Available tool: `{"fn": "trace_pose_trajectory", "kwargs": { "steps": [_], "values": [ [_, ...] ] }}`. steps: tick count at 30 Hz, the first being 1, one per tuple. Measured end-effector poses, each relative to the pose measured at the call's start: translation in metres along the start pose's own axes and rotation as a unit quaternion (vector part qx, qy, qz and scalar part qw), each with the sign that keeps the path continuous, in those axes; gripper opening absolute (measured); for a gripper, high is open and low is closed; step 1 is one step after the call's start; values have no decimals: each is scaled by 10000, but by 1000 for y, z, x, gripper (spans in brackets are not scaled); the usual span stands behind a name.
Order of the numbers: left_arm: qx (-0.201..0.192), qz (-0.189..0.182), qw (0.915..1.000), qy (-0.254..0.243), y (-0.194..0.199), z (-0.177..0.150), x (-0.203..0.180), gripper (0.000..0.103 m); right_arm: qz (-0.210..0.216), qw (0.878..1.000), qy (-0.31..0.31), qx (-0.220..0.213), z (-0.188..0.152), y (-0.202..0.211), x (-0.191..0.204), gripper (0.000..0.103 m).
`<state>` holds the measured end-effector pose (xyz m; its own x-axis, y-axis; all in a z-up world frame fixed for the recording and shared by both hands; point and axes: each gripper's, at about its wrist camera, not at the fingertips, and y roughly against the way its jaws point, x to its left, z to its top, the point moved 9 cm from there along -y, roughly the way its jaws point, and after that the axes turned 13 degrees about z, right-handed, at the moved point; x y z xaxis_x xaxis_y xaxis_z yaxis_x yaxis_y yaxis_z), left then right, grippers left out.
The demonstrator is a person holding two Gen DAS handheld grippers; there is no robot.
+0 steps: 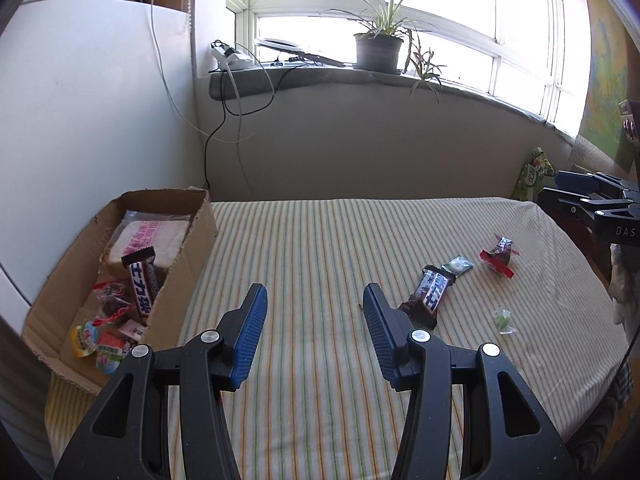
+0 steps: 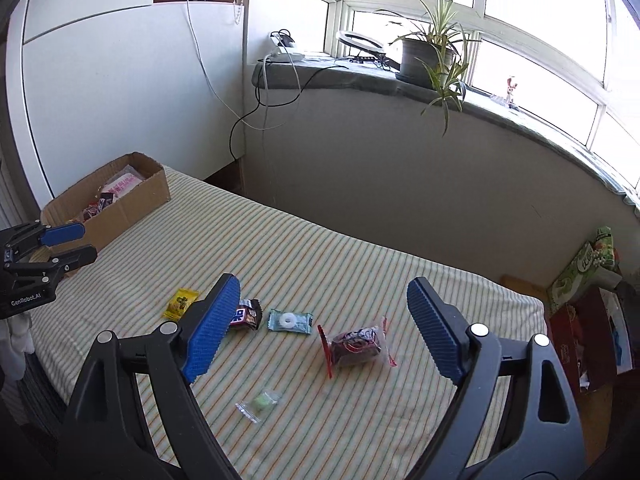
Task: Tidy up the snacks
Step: 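Move the left gripper to the chocolate bar while the right reaches the red-wrapped pastry, then close the left gripper on the chocolate bar while the right grasps the red-wrapped pastry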
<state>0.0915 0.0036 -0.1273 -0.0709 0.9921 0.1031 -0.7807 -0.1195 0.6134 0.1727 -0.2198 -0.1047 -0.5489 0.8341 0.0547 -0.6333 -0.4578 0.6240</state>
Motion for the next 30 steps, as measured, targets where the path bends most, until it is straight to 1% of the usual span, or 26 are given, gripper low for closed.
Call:
{"fn": "trace_pose_trajectory", "kwargs": {
  "steps": [3, 4, 5, 7, 9, 12, 15, 18, 21, 23, 24, 27, 29, 30],
  "values": [
    [65, -116, 9998, -169, -5, -4, -17, 48, -98, 9998, -126, 124, -13, -1, -20, 88],
    [87, -188, 9995, -219, -6, -5, -23, 47, -71, 9997, -179, 154, -17, -2, -26, 88],
    [114, -270, 9992, -267, -7, -5, -30, 44, -34, 9995, -251, 187, -21, -2, -32, 88],
    [192, -443, 9982, -360, -11, -7, -44, 42, 4, 9989, -387, 269, -30, -4, -45, 88],
    [276, -644, 9964, -467, -15, -8, -60, 41, 116, 9981, -466, 379, -37, -8, -51, 88],
    [465, -928, 9927, -616, -24, -11, -81, 38, 319, 9970, -410, 567, -45, -18, -52, 88],
    [575, -945, 9895, -932, -34, -13, -100, 38, 389, 9956, -400, 756, -52, -29, -53, 88],
    [757, -1053, 9843, -1195, -46, -16, -117, 38, 642, 9910, -574, 1028, -63, -45, -50, 88],
    [812, -1047, 9804, -1461, -56, -17, -129, 38, 711, 9870, -773, 1214, -71, -65, -47, 88],
    [862, -1026, 9794, -1507, -62, -18, -133, 38, 760, 9844, -928, 1288, -73, -76, -48, 88],
    [923, -1079, 9778, -1538, -65, -19, -136, 38, 769, 9836, -988, 1301, -73, -81, -49, 88],
    [959, -1024, 9758, -1678, -74, -19, -141, 39, 731, 9814, -1161, 1343, -73, -96, -51, 88],
    [969, -1000, 9764, -1650, -79, -20, -143, 39, 705, 9814, -1164, 1351, -73, -104, -50, 88],
    [1004, -992, 9762, -1647, -82, -20, -143, 39, 643, 9817, -1163, 1362, -73, -107, -51, 84]
  ]
}}
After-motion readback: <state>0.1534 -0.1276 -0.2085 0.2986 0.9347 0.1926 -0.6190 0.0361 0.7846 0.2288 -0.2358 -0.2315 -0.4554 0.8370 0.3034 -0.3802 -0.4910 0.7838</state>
